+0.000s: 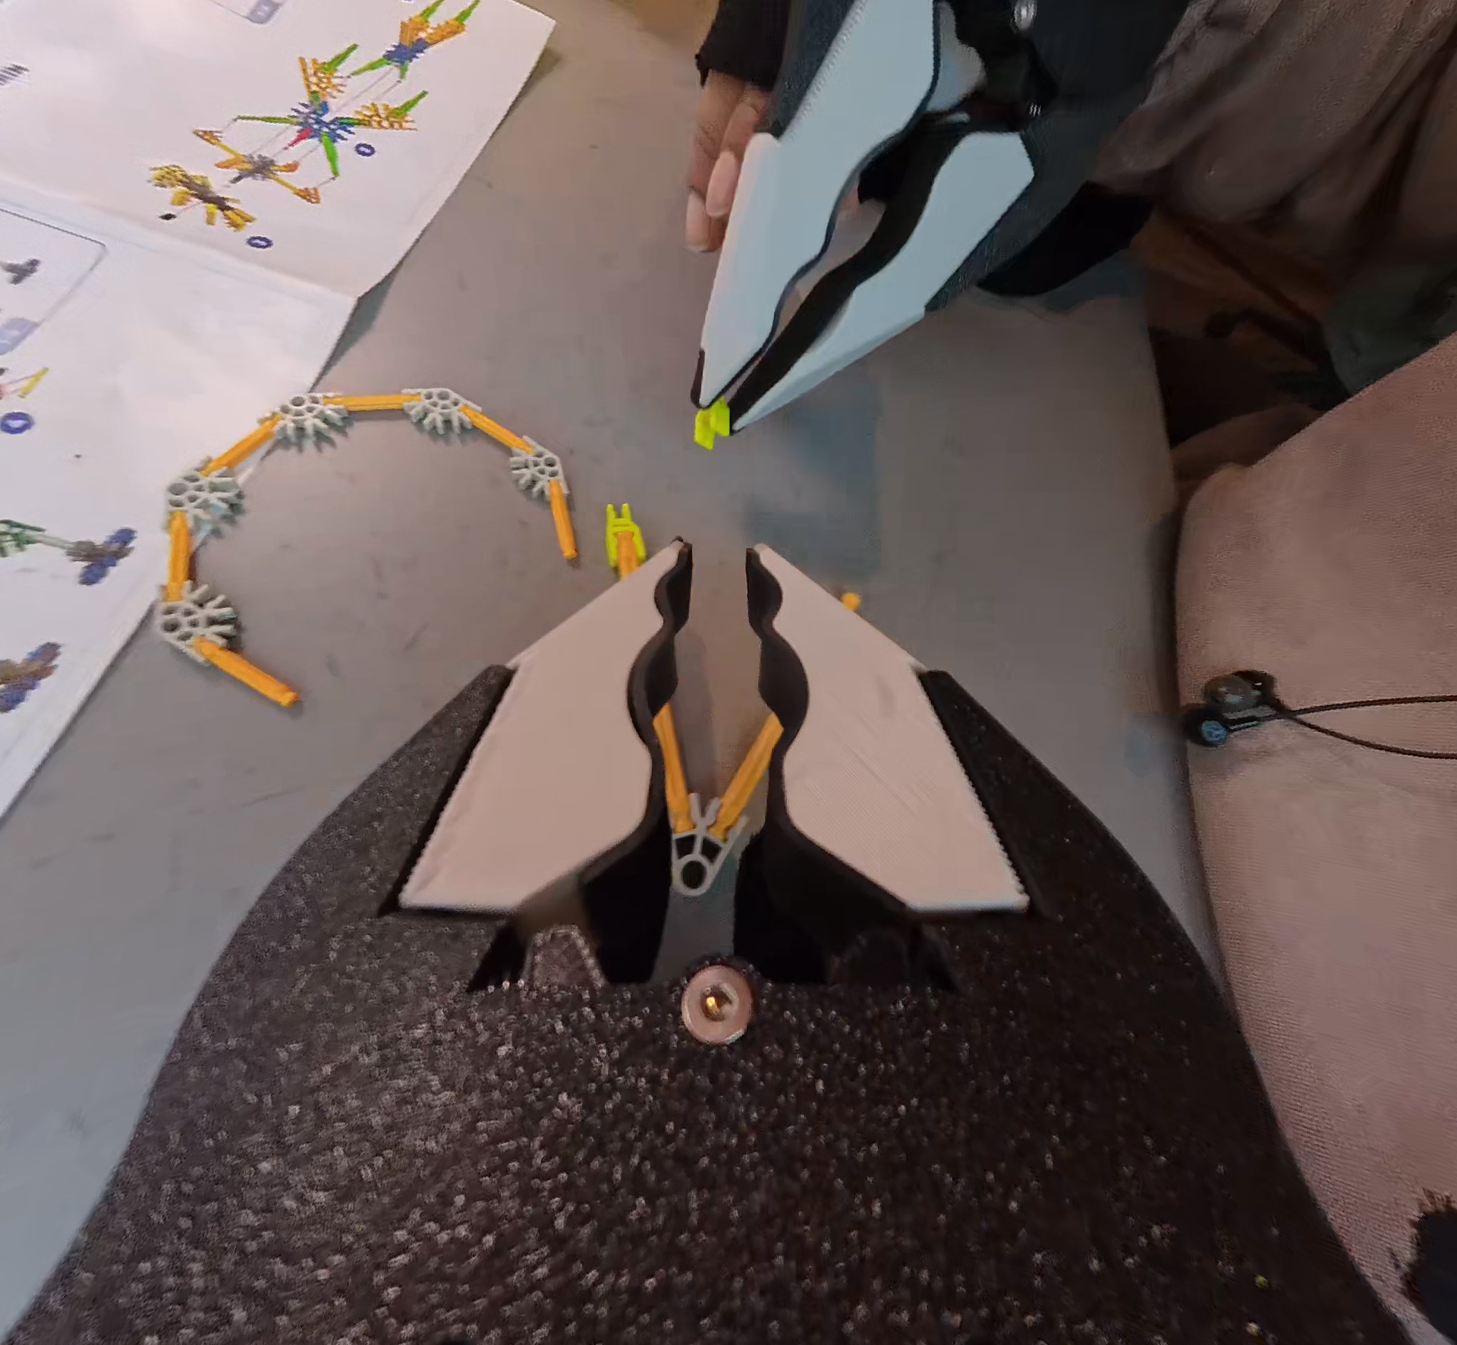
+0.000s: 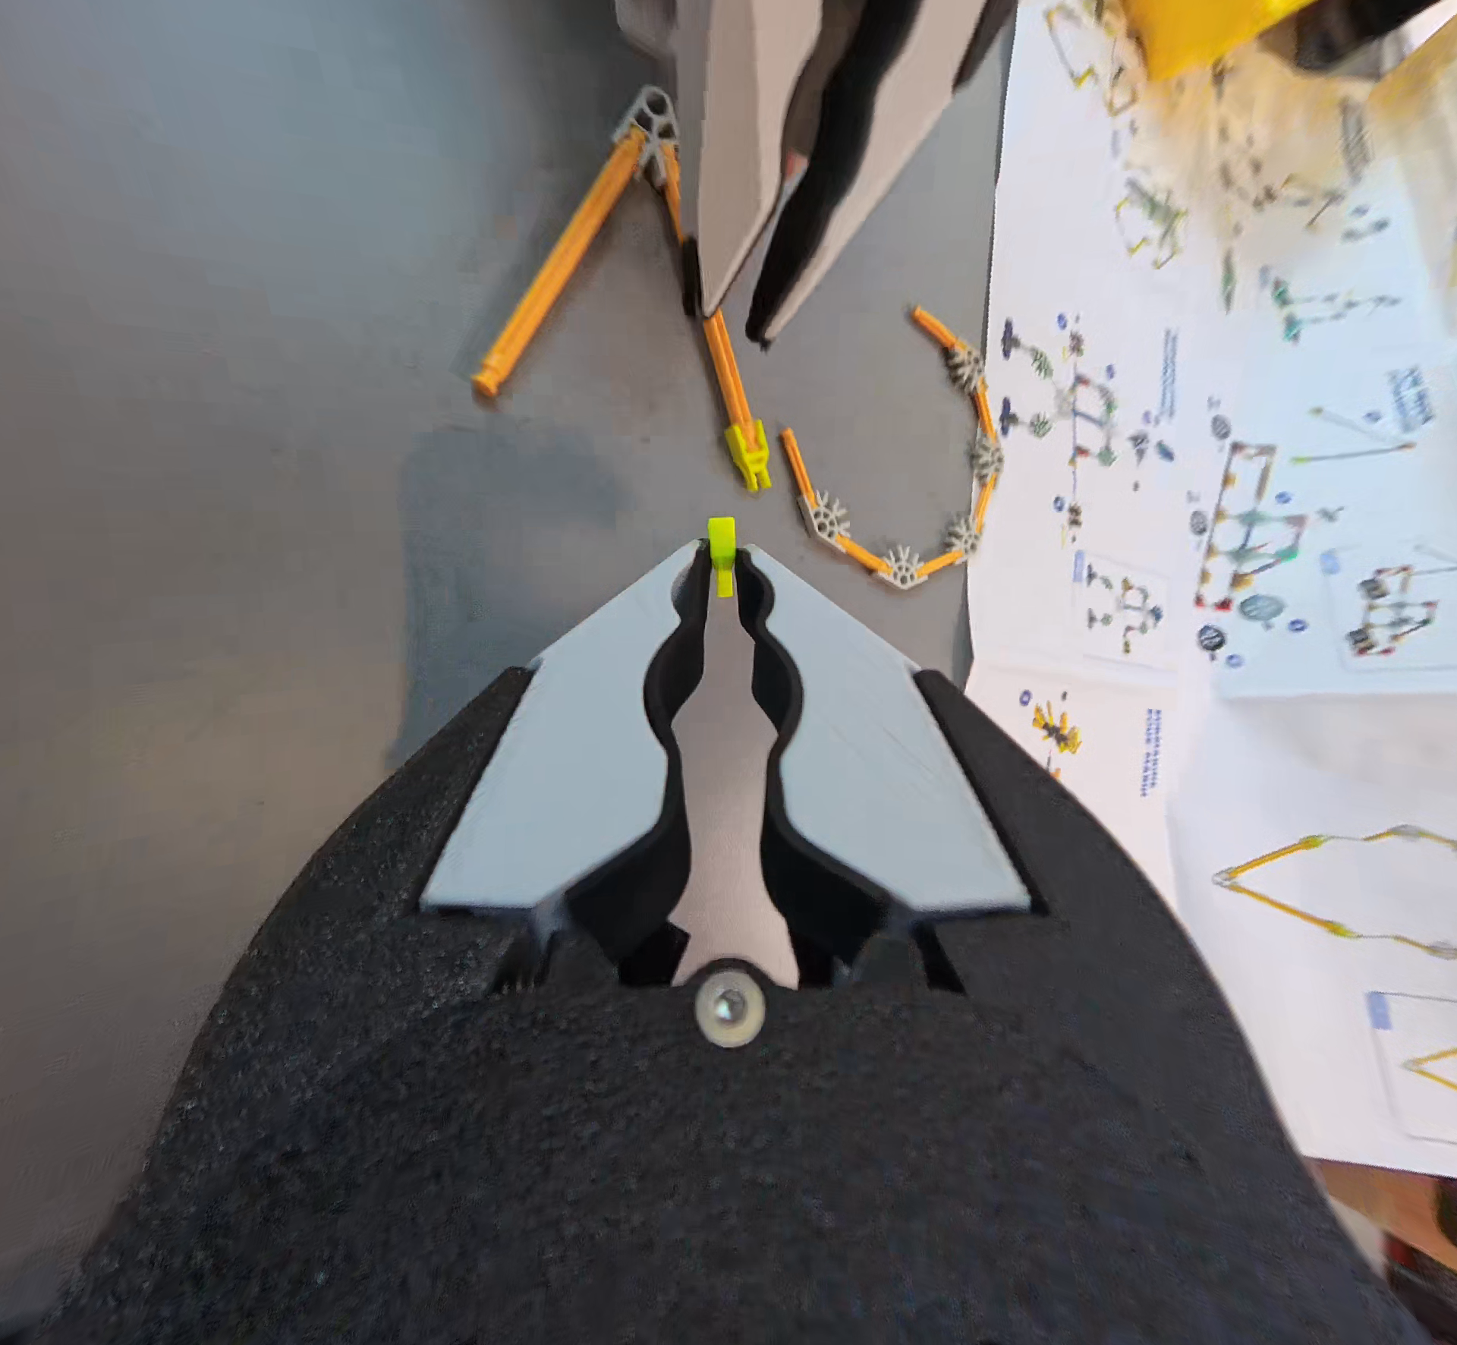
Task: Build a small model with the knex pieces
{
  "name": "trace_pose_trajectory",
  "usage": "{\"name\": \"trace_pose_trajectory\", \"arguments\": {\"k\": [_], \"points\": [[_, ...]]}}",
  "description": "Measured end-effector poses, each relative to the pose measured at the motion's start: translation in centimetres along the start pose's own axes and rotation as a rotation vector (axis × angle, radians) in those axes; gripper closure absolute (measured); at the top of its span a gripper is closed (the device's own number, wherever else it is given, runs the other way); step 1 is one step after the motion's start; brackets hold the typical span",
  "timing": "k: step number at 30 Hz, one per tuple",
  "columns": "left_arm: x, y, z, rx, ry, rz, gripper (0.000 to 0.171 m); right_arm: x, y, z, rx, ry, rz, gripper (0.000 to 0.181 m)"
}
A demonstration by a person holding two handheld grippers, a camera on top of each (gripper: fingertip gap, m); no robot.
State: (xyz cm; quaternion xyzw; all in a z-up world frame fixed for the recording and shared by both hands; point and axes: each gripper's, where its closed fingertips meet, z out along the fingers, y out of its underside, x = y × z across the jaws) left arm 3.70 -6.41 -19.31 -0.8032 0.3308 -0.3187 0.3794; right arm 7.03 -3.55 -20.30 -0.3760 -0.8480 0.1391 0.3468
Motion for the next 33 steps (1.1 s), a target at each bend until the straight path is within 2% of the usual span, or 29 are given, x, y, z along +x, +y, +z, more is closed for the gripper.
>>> {"name": "trace_pose_trajectory", "arguments": {"k": [6,11,13,15,17,20,24,30,33], "points": [[3.1,-1.0,0.9,0.043,0.184,-0.23,0.151,-0.9,-4.7,-0.9,0.056,0.276,-0.25,0.176],[3.3,-1.5,0.4,0.078,0.21,-0.214,0.162,-0.8,-5.3,-1.4,0.073,0.317,-0.298,0.176],[3.4,-1.5,0.4,0.068,0.187,-0.148,0.162,-1.1,-5.4,-1.4,0.1,0.277,-0.259,0.176],[3.5,-1.2,0.4,0.045,0.136,-0.019,0.162,-1.5,-5.4,-1.6,0.152,0.174,-0.108,0.173],[3.5,-0.7,0.6,0.006,0.077,0.121,0.162,-2.0,-5.1,-1.7,0.185,0.038,0.075,0.16],[4.0,0.0,1.2,-0.038,0.023,0.281,0.162,-3.1,-4.4,-1.5,0.189,-0.112,0.228,0.161],[4.7,0.6,1.8,-0.07,0.024,0.346,0.162,-3.9,-4.6,-1.2,0.214,-0.143,0.253,0.174],[4.8,1.0,1.7,-0.085,0.041,0.357,0.162,-4.1,-4.6,-1.2,0.202,-0.174,0.282,0.175],[3.3,1.4,0.8,-0.12,-0.003,0.363,0.154,-4.1,-3.9,-1.0,0.154,-0.172,0.297,0.175]]}}
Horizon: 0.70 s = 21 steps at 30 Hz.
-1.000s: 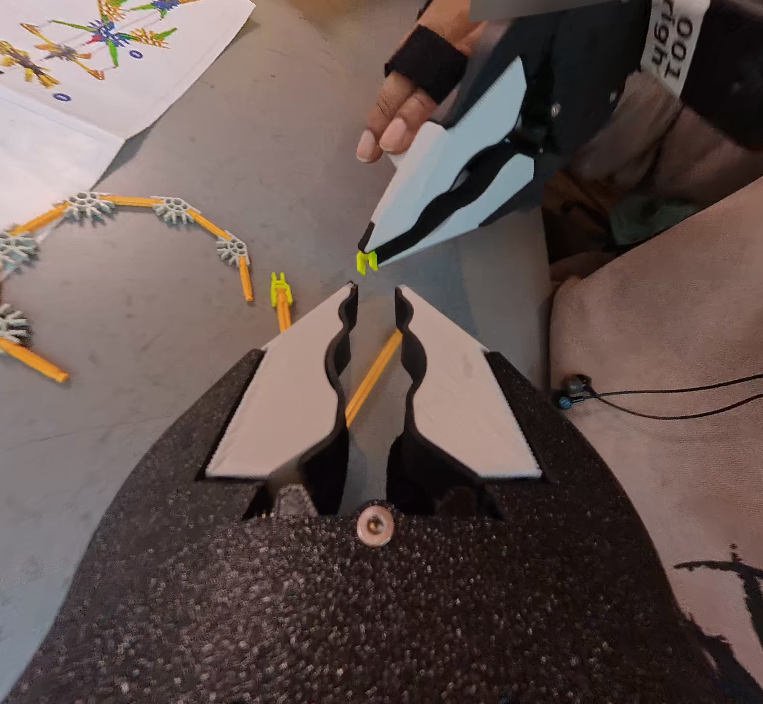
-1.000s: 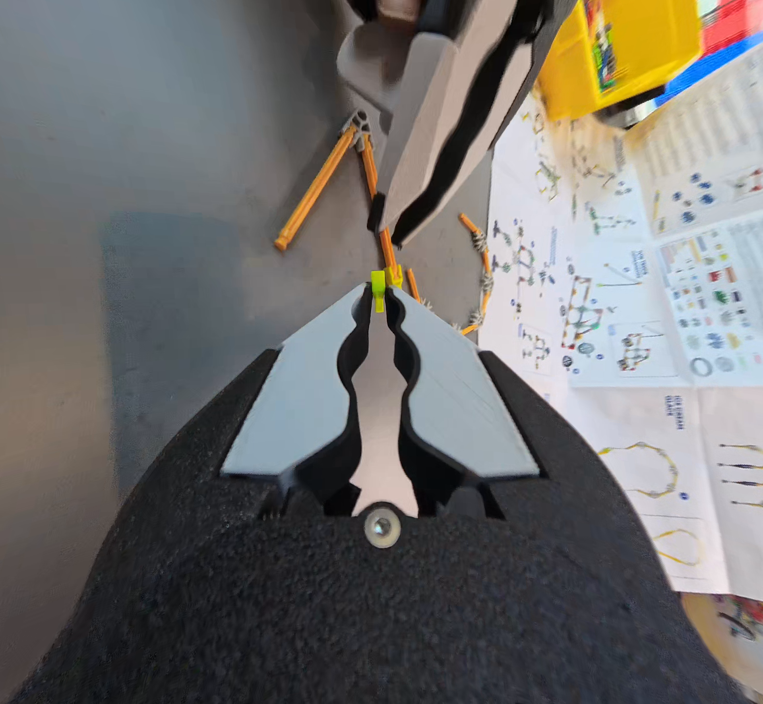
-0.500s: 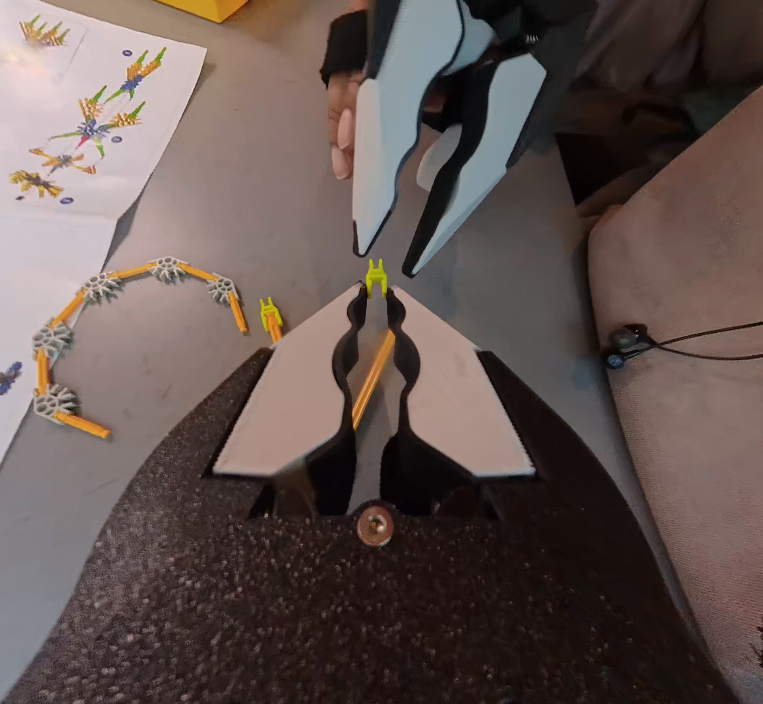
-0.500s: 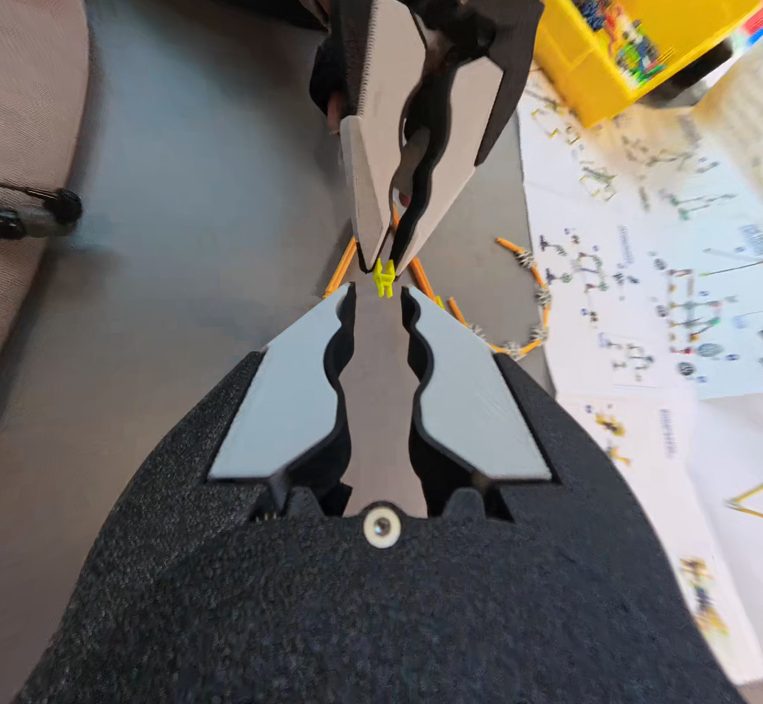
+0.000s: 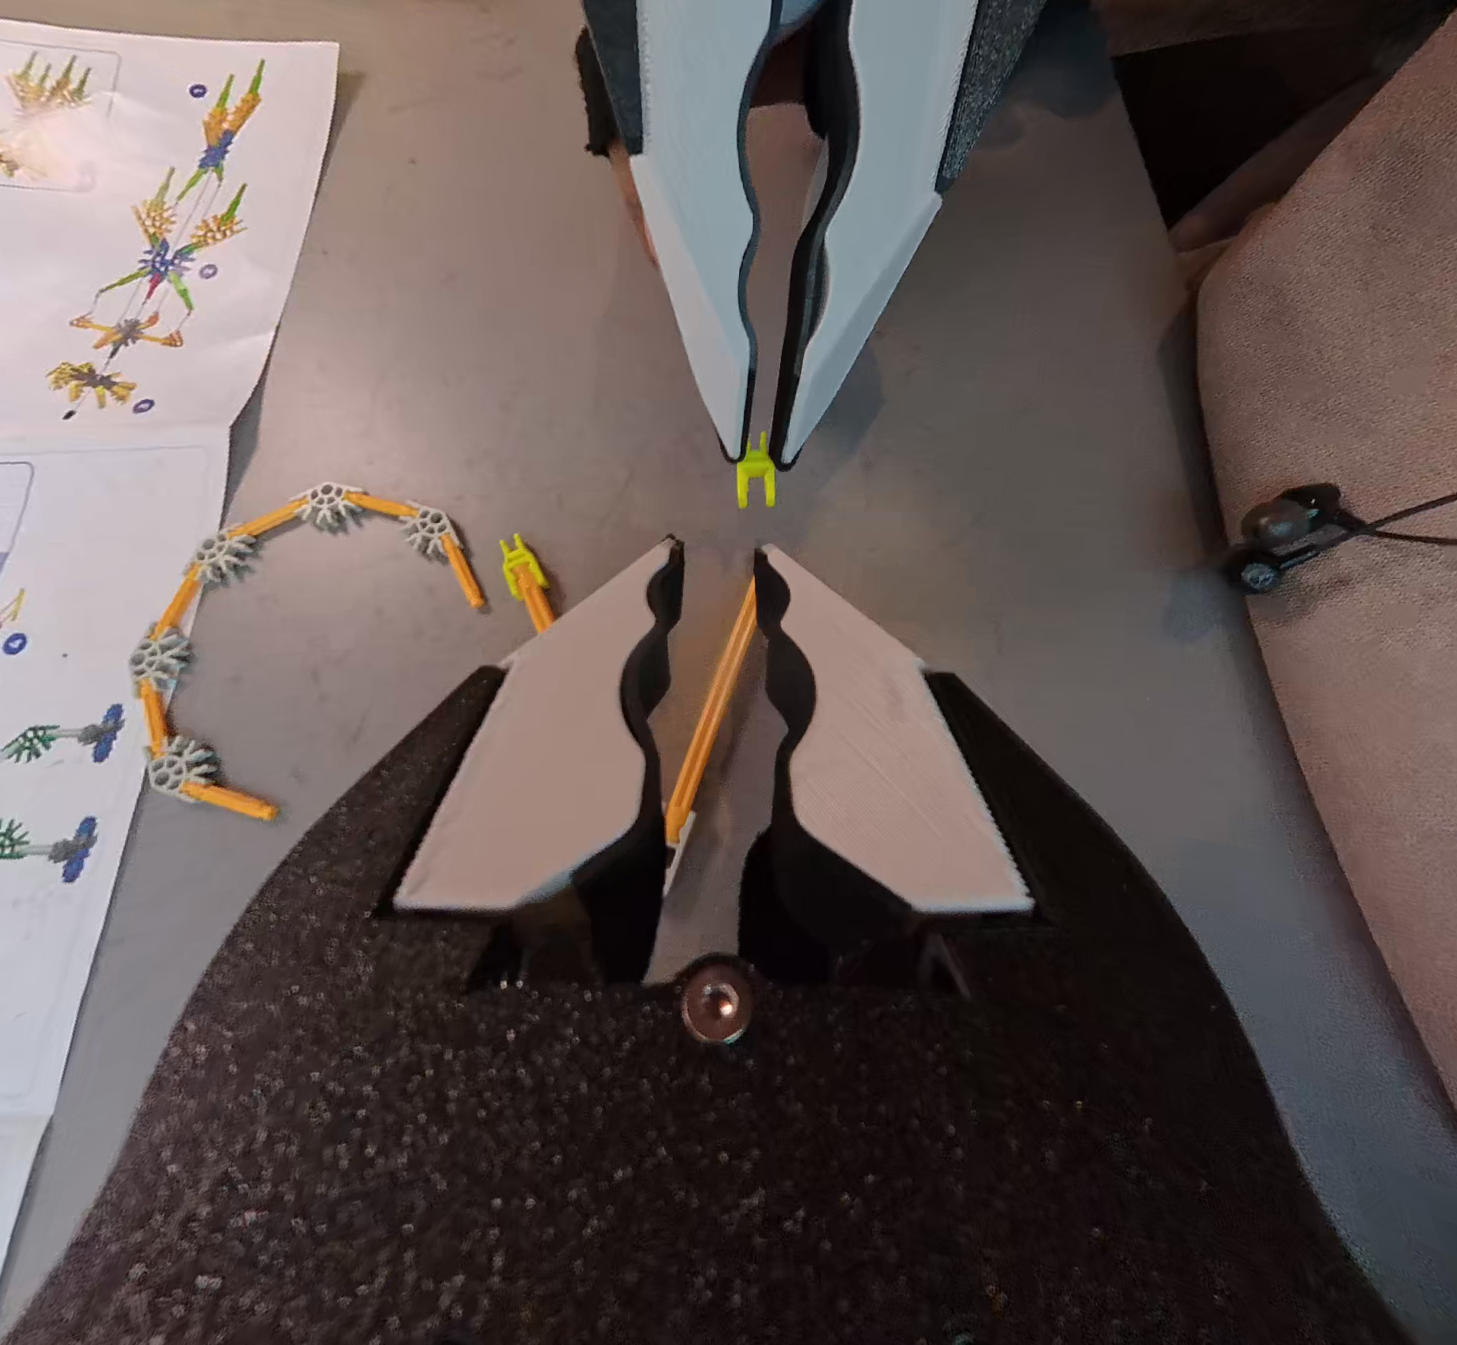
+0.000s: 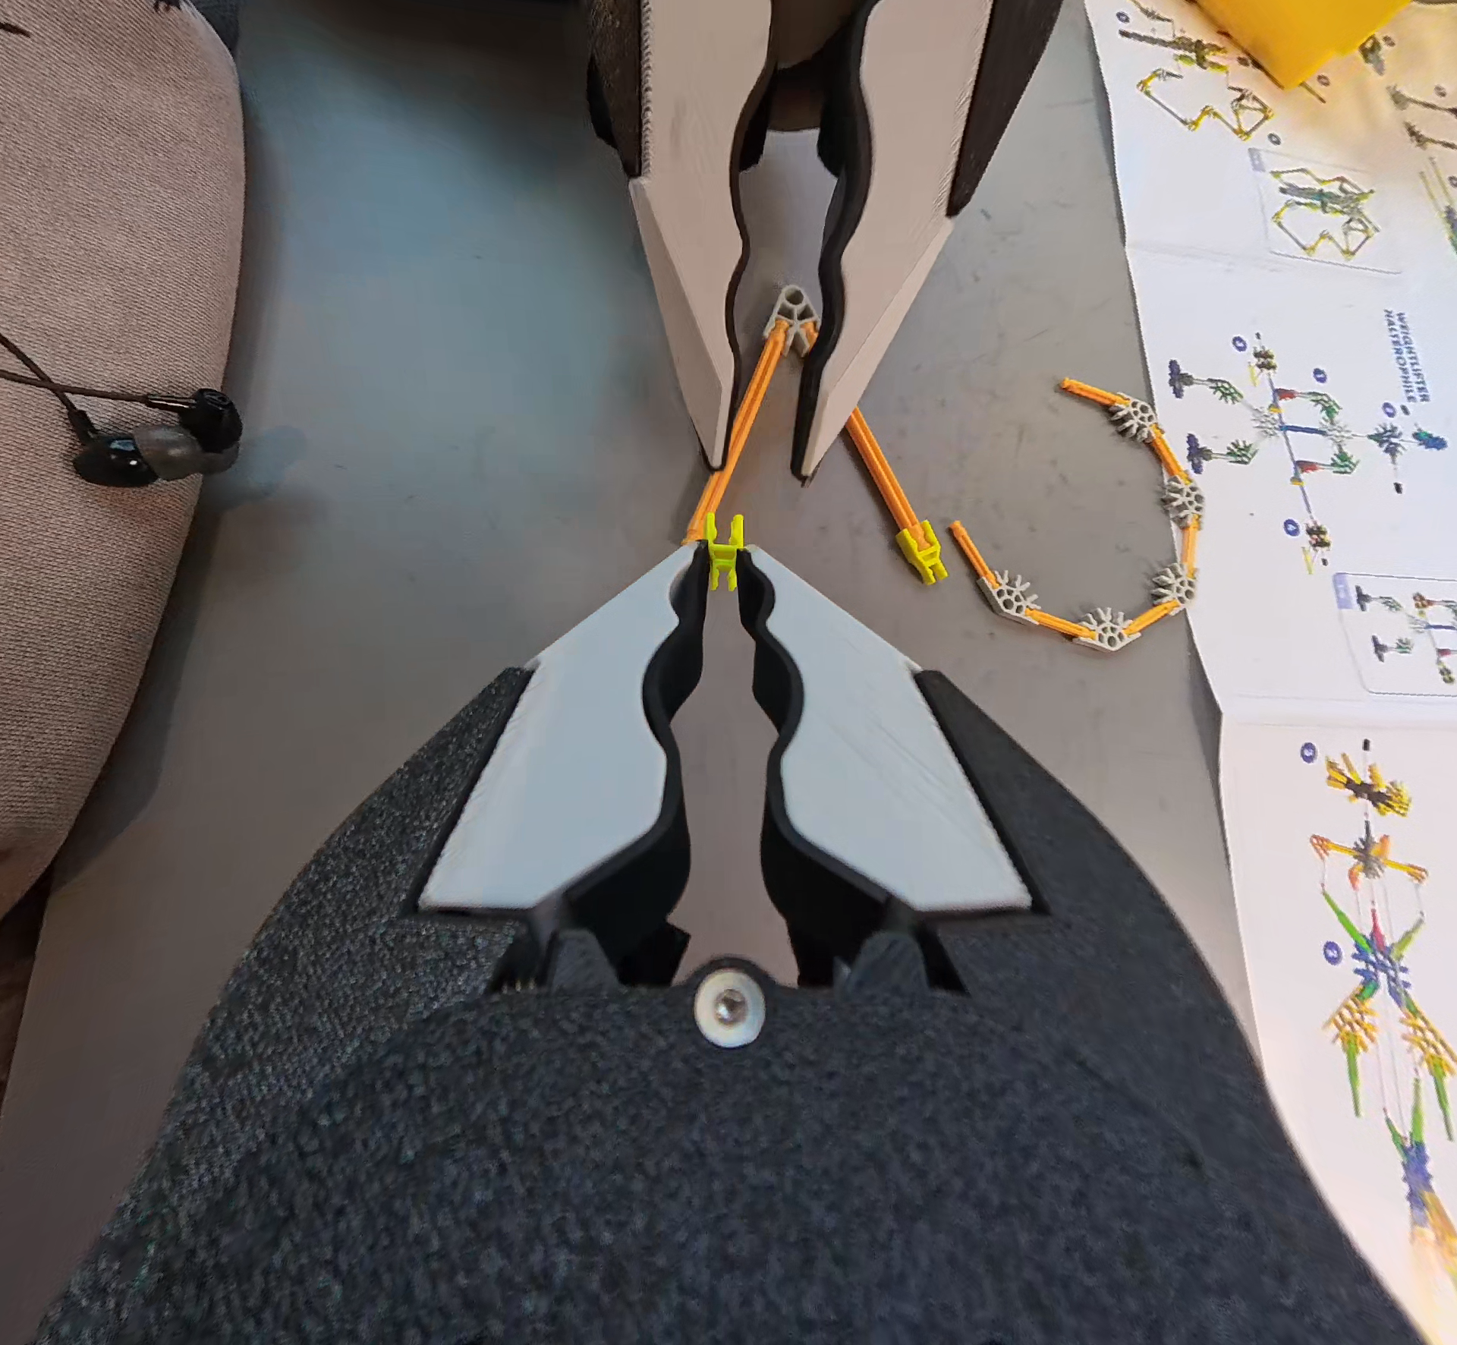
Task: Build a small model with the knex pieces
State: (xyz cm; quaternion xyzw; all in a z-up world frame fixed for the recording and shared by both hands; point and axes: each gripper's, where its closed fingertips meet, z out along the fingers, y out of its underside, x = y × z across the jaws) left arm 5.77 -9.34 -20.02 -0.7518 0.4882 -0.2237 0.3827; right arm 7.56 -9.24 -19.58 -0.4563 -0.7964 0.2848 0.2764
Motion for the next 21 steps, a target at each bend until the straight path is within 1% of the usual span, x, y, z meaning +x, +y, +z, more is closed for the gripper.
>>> {"name": "trace_pose_trajectory", "arguments": {"k": [3,5,6,7,8,16,17,21], "points": [[0.0,2.3,-0.5,-0.102,0.051,-0.015,0.149,-0.3,0.3,0.5,-0.031,0.005,0.029,0.176],[-0.3,3.7,-0.6,-0.161,0.046,-0.012,0.151,-0.4,0.6,1.0,-0.051,0.02,0.033,0.176],[-0.3,4.0,-0.5,-0.176,0.053,-0.018,0.154,-0.4,0.6,1.2,-0.056,0.024,0.039,0.176],[-0.1,3.9,-0.5,-0.169,0.066,-0.037,0.162,-0.4,0.7,1.3,-0.058,0.026,0.049,0.176],[-0.1,3.8,-0.3,-0.172,0.065,-0.051,0.165,-0.4,0.7,1.5,-0.061,0.026,0.057,0.176],[0.1,3.5,0.1,-0.182,0.052,-0.09,0.166,0.0,1.5,1.7,-0.102,0.054,0.064,0.176],[0.1,3.5,0.1,-0.181,0.052,-0.088,0.166,0.1,1.6,1.7,-0.108,0.063,0.059,0.181],[0.1,3.4,0.2,-0.182,0.052,-0.091,0.166,0.1,1.7,1.6,-0.134,0.062,0.035,0.181]]}}
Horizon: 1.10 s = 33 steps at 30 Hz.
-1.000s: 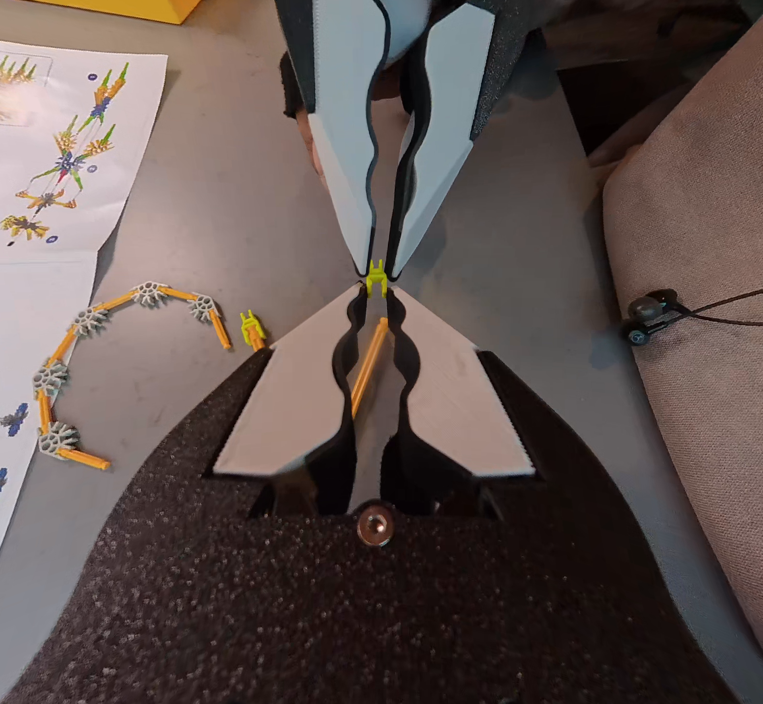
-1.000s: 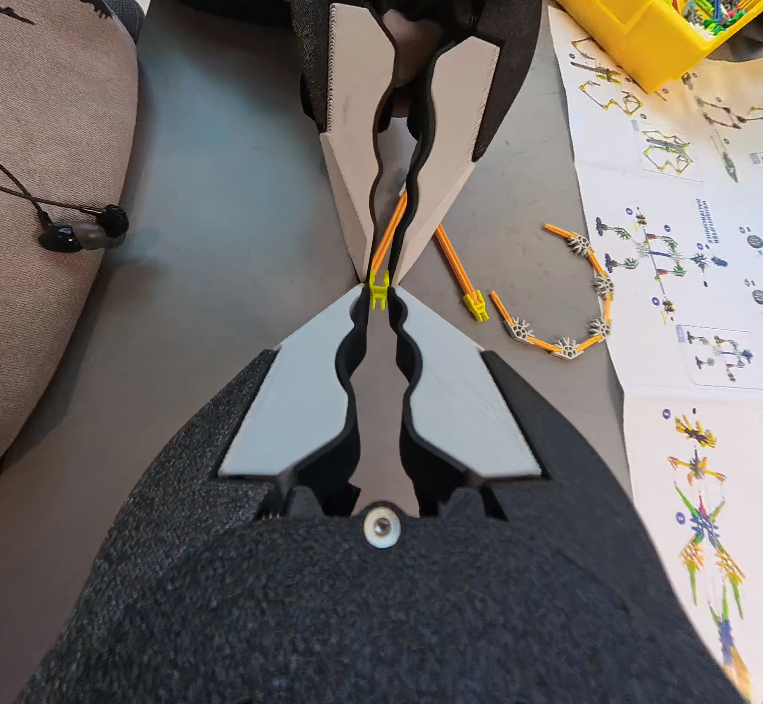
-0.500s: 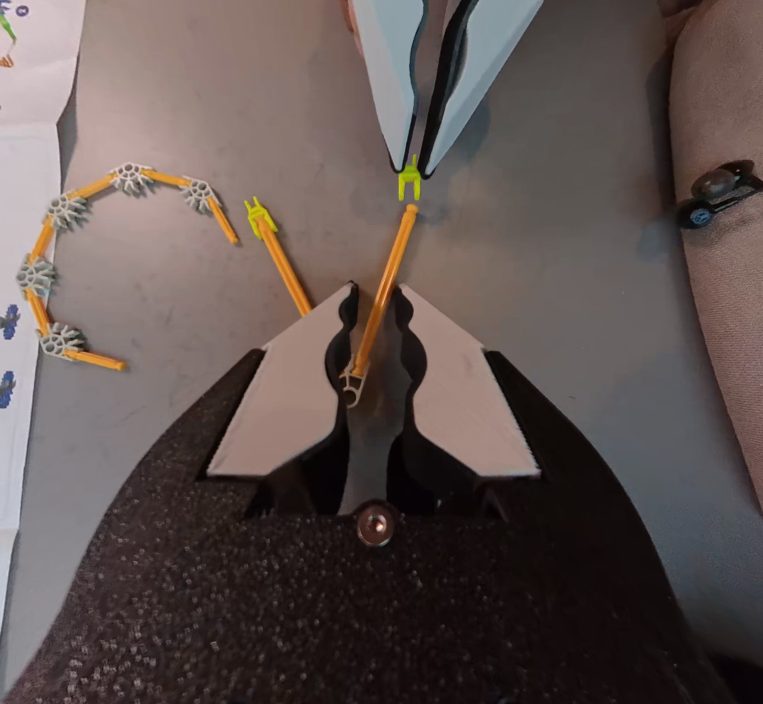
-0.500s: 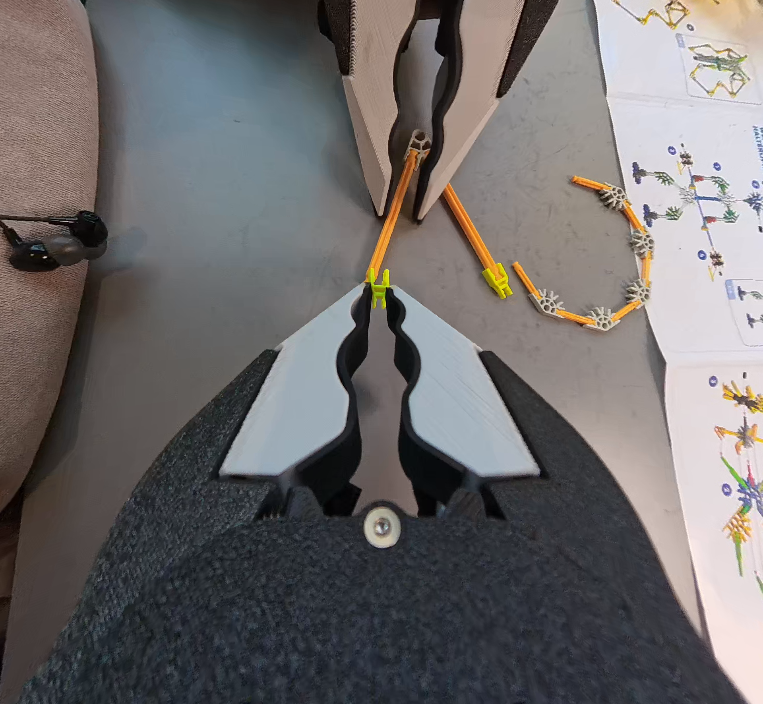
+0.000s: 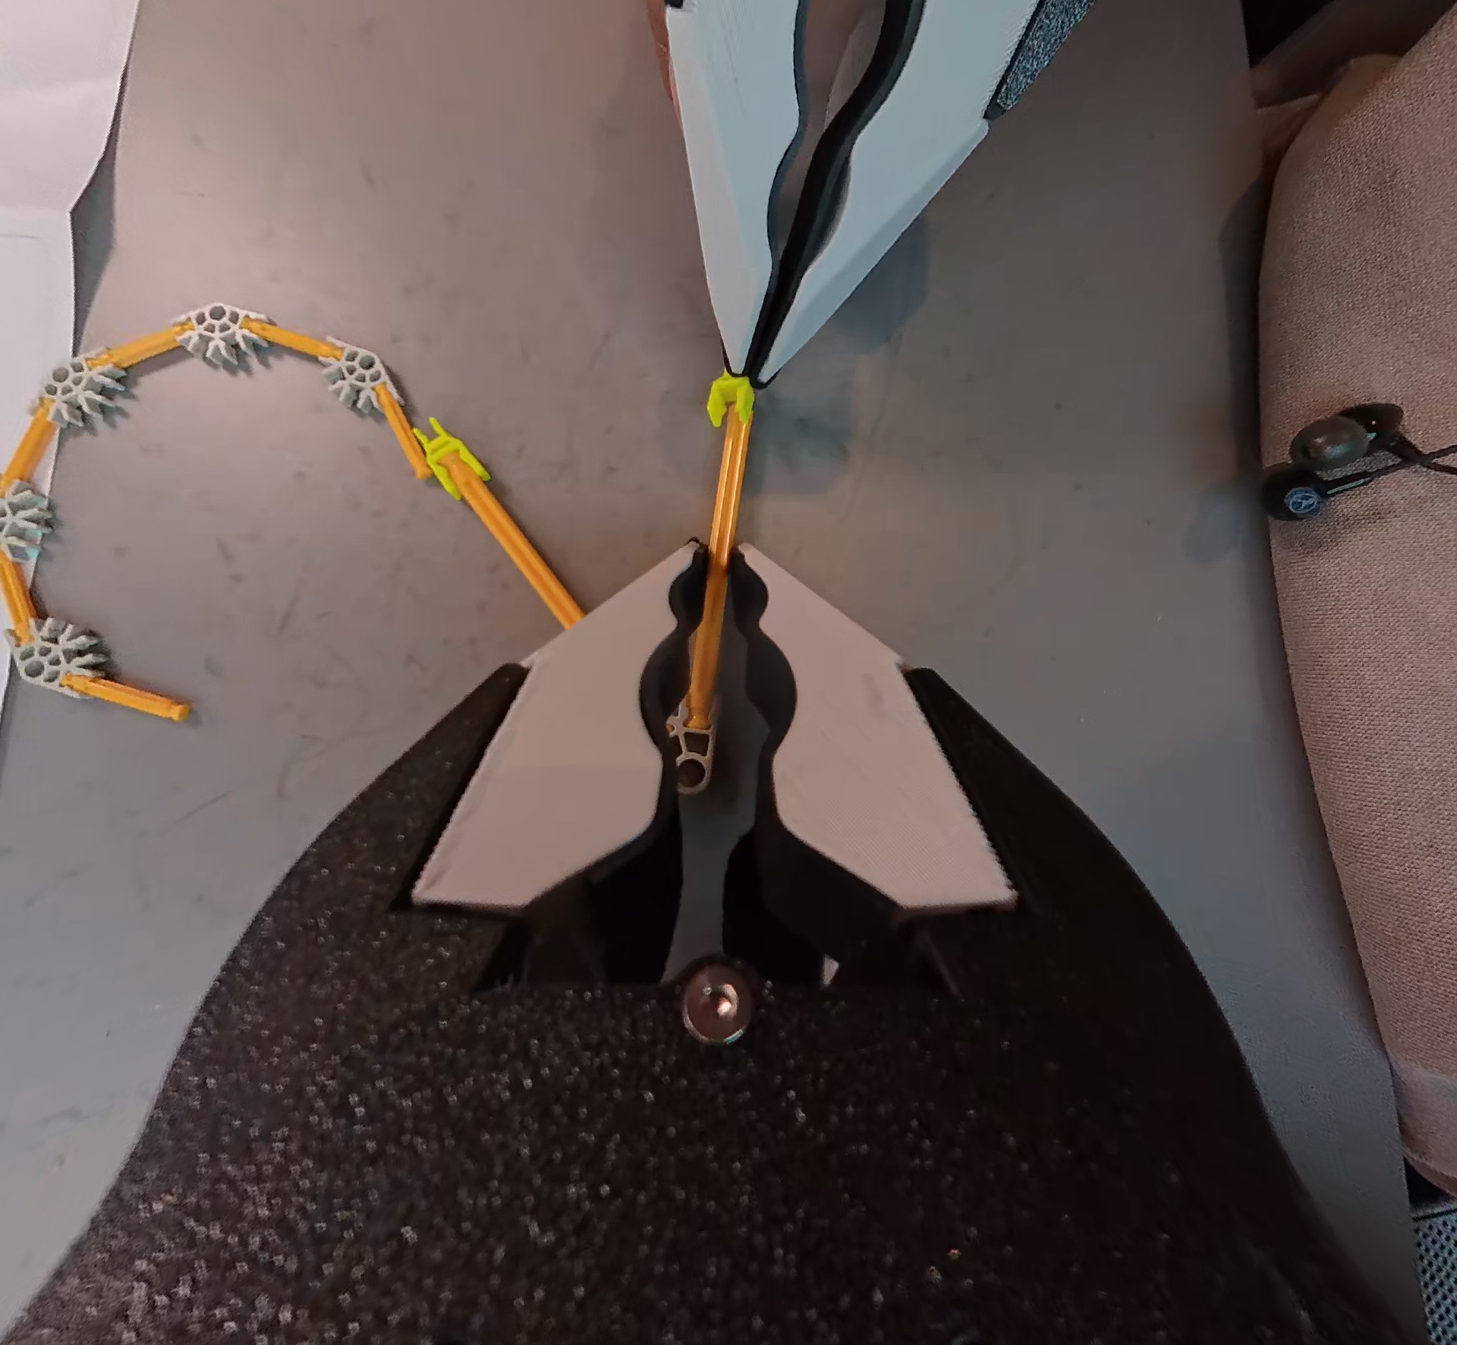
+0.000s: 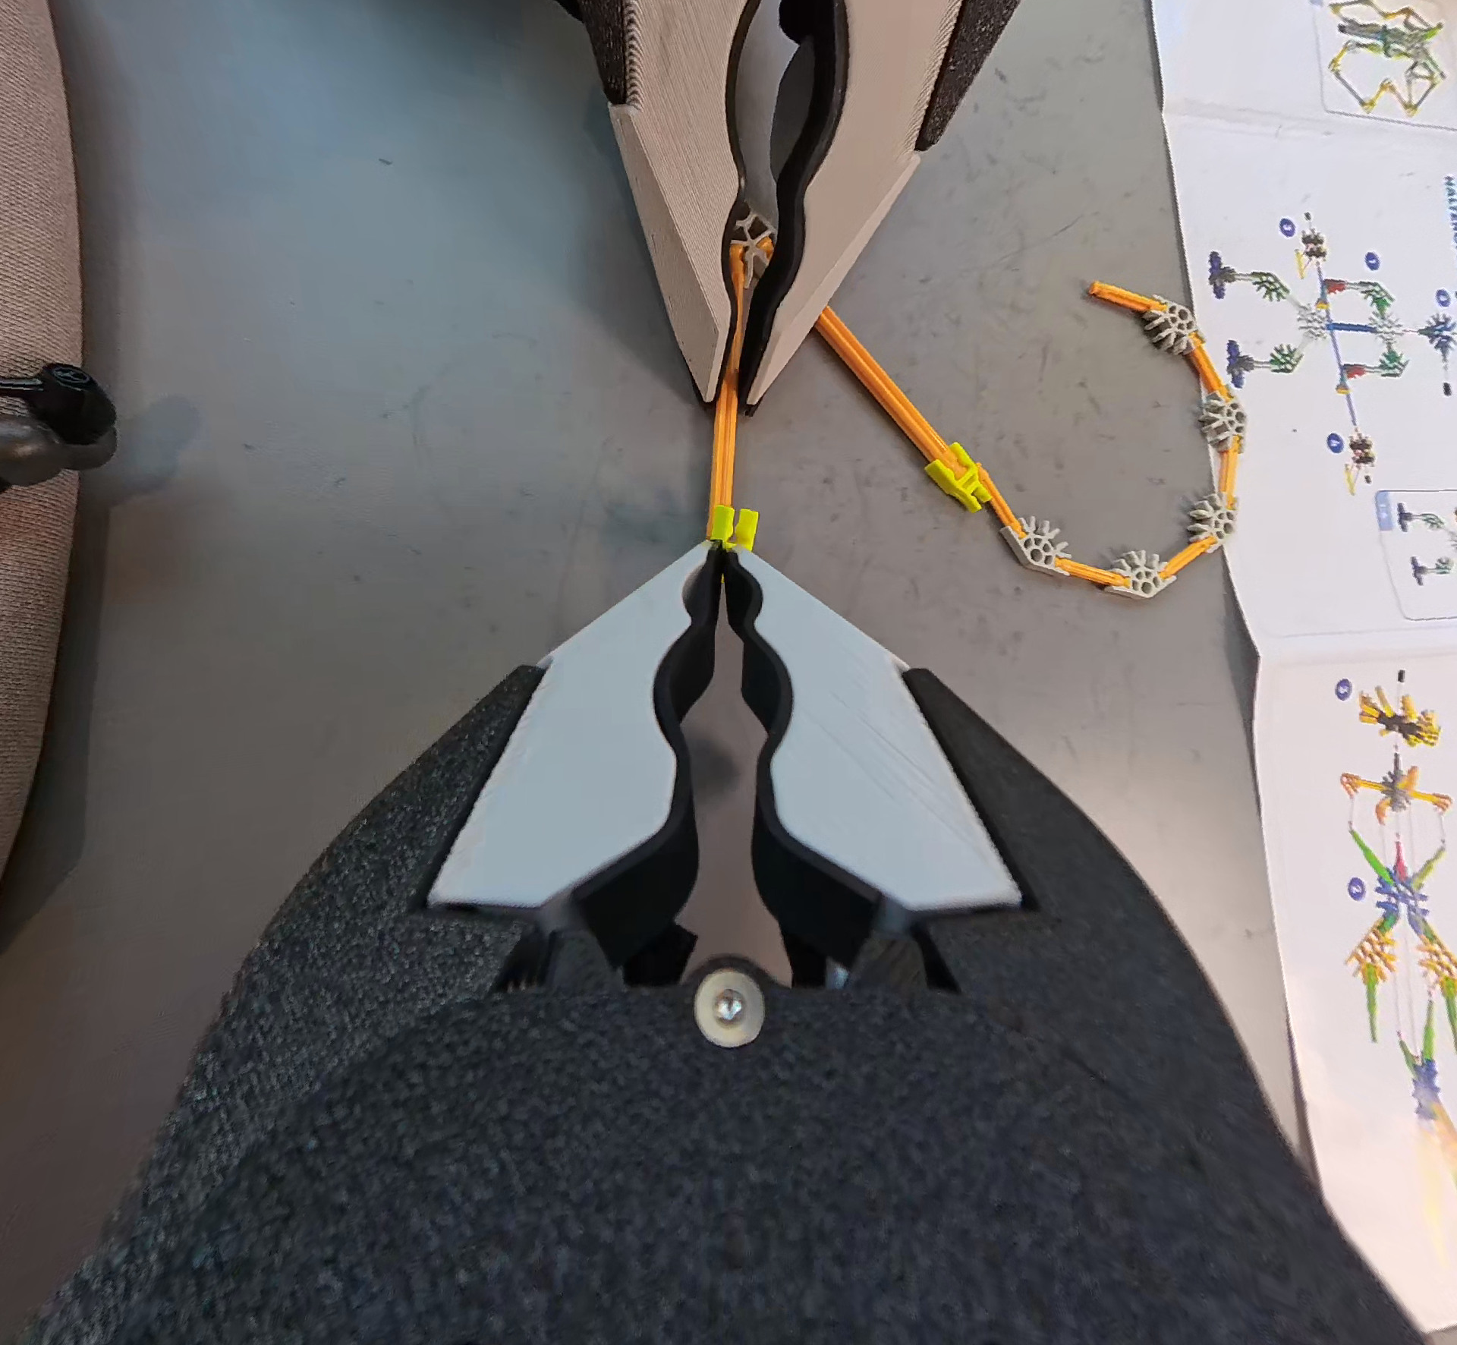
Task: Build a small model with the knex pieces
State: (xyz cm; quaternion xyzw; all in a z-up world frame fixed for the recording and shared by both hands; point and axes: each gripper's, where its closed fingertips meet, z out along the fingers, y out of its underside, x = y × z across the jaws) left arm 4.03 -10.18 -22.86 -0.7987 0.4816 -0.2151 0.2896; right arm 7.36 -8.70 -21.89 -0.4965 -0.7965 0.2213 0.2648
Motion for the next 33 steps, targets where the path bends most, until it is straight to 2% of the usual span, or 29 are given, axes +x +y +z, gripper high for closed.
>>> {"name": "trace_pose_trajectory", "arguments": {"k": [4,7,9,14,17,19,22,27,33], "points": [[0.0,0.0,0.0,0.002,0.002,-0.001,0.166,-0.1,-0.1,-0.2,0.0,-0.022,0.001,0.18],[0.0,0.0,0.0,0.002,0.002,0.001,0.166,0.1,-0.4,-0.3,0.014,-0.043,0.031,0.172],[0.0,0.0,0.0,0.003,0.003,0.0,0.166,0.4,-0.2,-0.2,0.014,-0.063,0.082,0.166],[0.0,0.0,0.0,0.004,0.004,0.0,0.166,1.5,0.2,-0.1,0.028,-0.117,0.281,0.168],[0.0,0.0,0.0,0.005,0.005,0.0,0.166,1.2,0.6,0.2,-0.002,-0.141,0.326,0.168],[0.0,0.0,0.0,0.006,0.006,-0.002,0.166,1.0,0.3,0.4,0.001,-0.147,0.338,0.17],[0.0,0.0,-0.1,0.01,0.015,-0.01,0.166,0.8,0.0,0.5,-0.003,-0.147,0.286,0.181],[0.1,-0.3,-0.4,0.045,0.047,-0.043,0.165,0.6,-0.1,0.1,-0.019,-0.122,0.144,0.181],[0.1,-0.6,-0.6,0.058,0.044,-0.044,0.164,1.1,-0.7,0.0,0.006,-0.126,0.211,0.171]]}}
